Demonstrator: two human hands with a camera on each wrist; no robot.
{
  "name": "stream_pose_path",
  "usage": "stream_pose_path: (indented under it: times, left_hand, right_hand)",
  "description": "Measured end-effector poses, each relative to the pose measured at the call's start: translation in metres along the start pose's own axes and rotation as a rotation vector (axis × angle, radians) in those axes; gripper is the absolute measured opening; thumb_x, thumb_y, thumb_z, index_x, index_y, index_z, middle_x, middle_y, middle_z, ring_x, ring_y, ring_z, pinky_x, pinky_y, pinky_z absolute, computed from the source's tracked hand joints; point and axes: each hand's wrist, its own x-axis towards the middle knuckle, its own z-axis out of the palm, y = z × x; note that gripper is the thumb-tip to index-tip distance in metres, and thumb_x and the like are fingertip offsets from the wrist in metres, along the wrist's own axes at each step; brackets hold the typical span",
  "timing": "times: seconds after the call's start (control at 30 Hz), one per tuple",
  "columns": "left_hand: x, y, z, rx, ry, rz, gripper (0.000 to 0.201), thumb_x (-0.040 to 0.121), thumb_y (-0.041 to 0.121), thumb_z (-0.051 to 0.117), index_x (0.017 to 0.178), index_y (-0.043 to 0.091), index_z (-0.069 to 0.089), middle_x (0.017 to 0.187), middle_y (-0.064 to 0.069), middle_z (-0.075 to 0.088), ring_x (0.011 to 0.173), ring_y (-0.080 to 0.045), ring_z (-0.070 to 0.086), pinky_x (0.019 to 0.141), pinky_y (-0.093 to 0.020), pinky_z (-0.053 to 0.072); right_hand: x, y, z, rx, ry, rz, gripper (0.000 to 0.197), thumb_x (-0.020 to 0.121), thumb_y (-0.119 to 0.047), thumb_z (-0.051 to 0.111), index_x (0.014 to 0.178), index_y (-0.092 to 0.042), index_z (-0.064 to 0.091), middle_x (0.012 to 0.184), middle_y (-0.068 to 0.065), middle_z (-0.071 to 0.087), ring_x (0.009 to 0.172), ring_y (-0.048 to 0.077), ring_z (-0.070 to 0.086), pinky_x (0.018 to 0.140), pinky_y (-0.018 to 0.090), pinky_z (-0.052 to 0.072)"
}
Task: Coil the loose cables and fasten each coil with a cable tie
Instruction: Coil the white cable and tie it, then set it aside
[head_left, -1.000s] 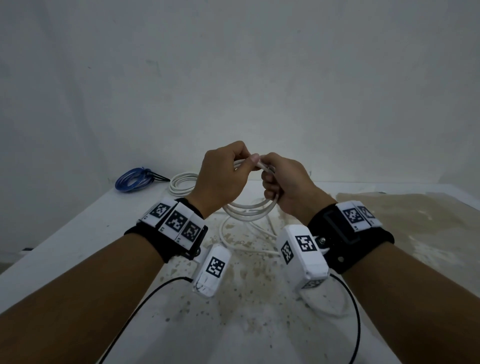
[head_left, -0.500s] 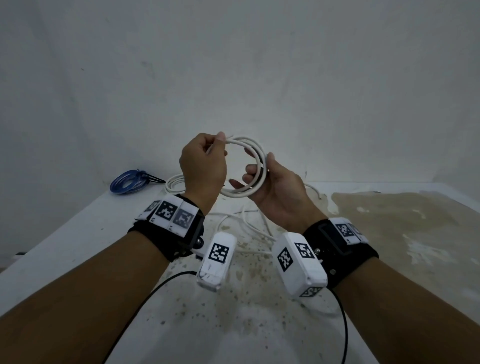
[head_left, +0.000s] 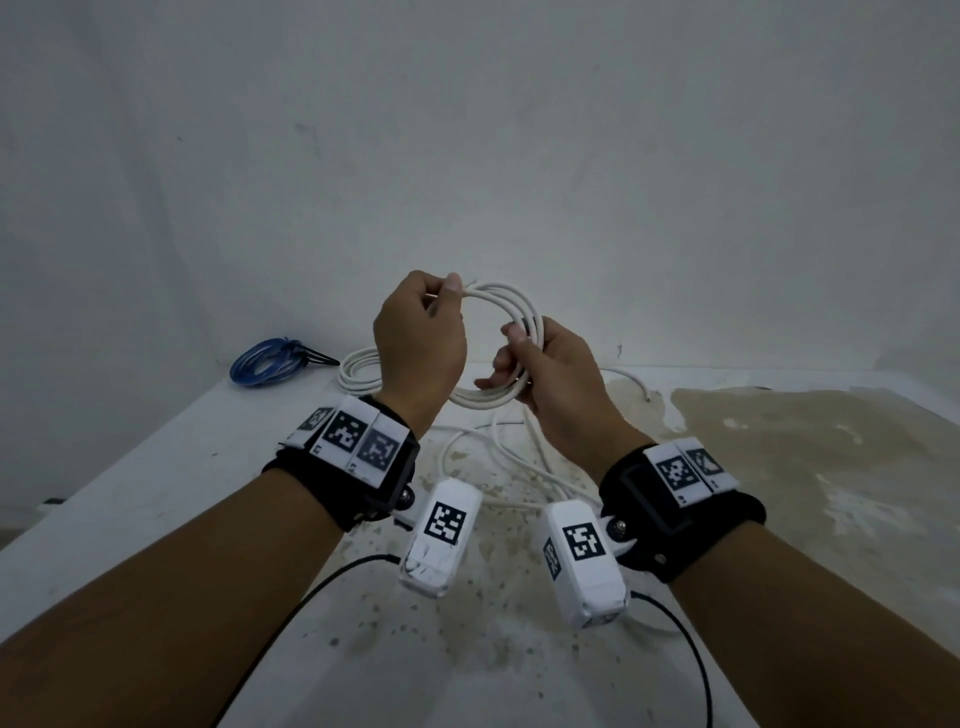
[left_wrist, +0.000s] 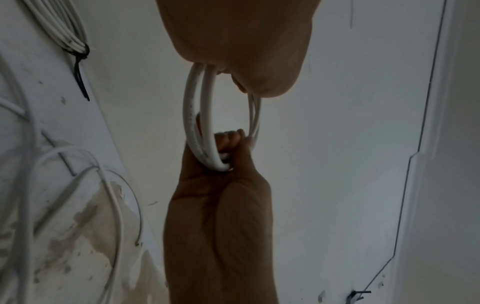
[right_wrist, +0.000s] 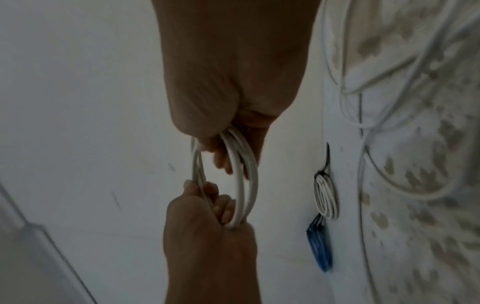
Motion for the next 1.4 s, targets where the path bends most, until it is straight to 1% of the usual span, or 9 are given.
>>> stream_pose_path:
  times: [0.13, 0.23, 0.4, 0.53, 0.63, 0.83, 1.1, 1.23, 1.4]
  left_hand:
    - [-0.003, -0.004, -0.002, 0.105, -0.027, 0.161, 0.026, 0.098, 0.032, 0.055, 0.082, 0.014, 0.062, 0.066, 0.012, 0.059, 0.064, -0.006, 0.055, 0.061, -0.019, 0.038]
    - [-0.007, -0.003, 0.001, 0.113, -0.036, 0.213, 0.025, 0.098, 0.031, 0.056, 0.083, 0.012, 0.063, 0.064, 0.014, 0.056, 0.061, -0.002, 0.054, 0.058, -0.011, 0.035]
    - [-0.008, -0.003, 0.002, 0.119, -0.08, 0.242, 0.026, 0.098, 0.031, 0.057, 0.082, 0.011, 0.065, 0.066, 0.007, 0.061, 0.063, -0.009, 0.056, 0.058, -0.012, 0.037]
    - [-0.005, -0.006, -0.007, 0.082, -0.19, 0.316, 0.026, 0.099, 0.029, 0.055, 0.082, 0.01, 0.061, 0.066, 0.001, 0.061, 0.064, -0.015, 0.055, 0.06, -0.025, 0.042]
    - [-0.01, -0.004, -0.014, 0.048, -0.323, 0.37, 0.021, 0.099, 0.024, 0.057, 0.086, 0.008, 0.064, 0.073, 0.009, 0.067, 0.071, -0.005, 0.064, 0.065, -0.022, 0.048]
    - [-0.013, -0.001, -0.007, -0.032, -0.398, 0.259, 0.017, 0.099, 0.02, 0.057, 0.09, 0.008, 0.067, 0.078, 0.011, 0.07, 0.078, 0.002, 0.067, 0.072, -0.014, 0.049]
    - [-0.017, 0.012, 0.016, 0.007, -0.535, 0.017, 0.017, 0.097, 0.024, 0.058, 0.088, 0.013, 0.067, 0.083, 0.005, 0.072, 0.081, -0.004, 0.068, 0.067, -0.02, 0.047]
    - [-0.023, 0.024, 0.031, -0.053, -0.564, 0.058, 0.016, 0.096, 0.017, 0.061, 0.085, 0.008, 0.069, 0.077, 0.005, 0.072, 0.072, 0.001, 0.068, 0.065, -0.008, 0.047]
    - [-0.046, 0.036, 0.067, -0.092, -0.642, 0.077, 0.017, 0.095, 0.02, 0.062, 0.083, 0.011, 0.07, 0.075, 0.004, 0.072, 0.071, -0.002, 0.067, 0.07, -0.017, 0.048]
  right_hand:
    - [0.007, -0.007, -0.012, -0.538, 0.073, -0.08, 0.012, 0.092, -0.005, 0.063, 0.103, -0.003, 0.059, 0.088, 0.015, 0.071, 0.068, 0.024, 0.073, 0.068, 0.044, 0.062]
    - [0.014, -0.013, -0.012, -0.779, 0.134, -0.145, 0.014, 0.093, -0.002, 0.054, 0.105, -0.009, 0.056, 0.093, 0.006, 0.072, 0.062, 0.018, 0.072, 0.06, 0.029, 0.059]
    - [0.015, -0.014, -0.01, -0.469, 0.166, 0.02, 0.018, 0.096, 0.006, 0.045, 0.104, -0.005, 0.057, 0.09, 0.013, 0.071, 0.067, 0.031, 0.073, 0.065, 0.043, 0.062]
    - [0.015, -0.034, -0.017, 0.074, -0.065, 0.365, 0.02, 0.094, -0.009, 0.047, 0.1, 0.0, 0.064, 0.072, 0.012, 0.064, 0.061, 0.028, 0.064, 0.084, 0.052, 0.057]
    - [0.021, -0.045, -0.015, -0.126, -0.136, 0.386, 0.045, 0.098, -0.048, 0.048, 0.092, -0.007, 0.066, 0.056, 0.002, 0.048, 0.045, 0.018, 0.044, 0.066, 0.038, 0.052]
    - [0.019, -0.032, -0.009, -0.308, 0.008, 0.171, 0.035, 0.1, -0.028, 0.052, 0.081, -0.004, 0.069, 0.046, -0.005, 0.035, 0.043, 0.011, 0.03, 0.048, 0.027, 0.031]
    - [0.014, -0.02, -0.03, -0.29, 0.13, 0.139, 0.037, 0.1, -0.028, 0.054, 0.077, -0.005, 0.071, 0.05, -0.003, 0.034, 0.046, 0.013, 0.029, 0.047, 0.026, 0.029]
    - [0.004, -0.025, -0.051, -0.268, 0.129, 0.148, 0.04, 0.101, -0.032, 0.052, 0.083, -0.004, 0.073, 0.045, -0.007, 0.037, 0.042, 0.011, 0.034, 0.049, 0.027, 0.036]
    - [-0.017, -0.039, -0.099, -0.229, 0.177, 0.236, 0.053, 0.103, -0.044, 0.045, 0.094, -0.001, 0.073, 0.059, 0.006, 0.06, 0.052, 0.021, 0.054, 0.057, 0.032, 0.05]
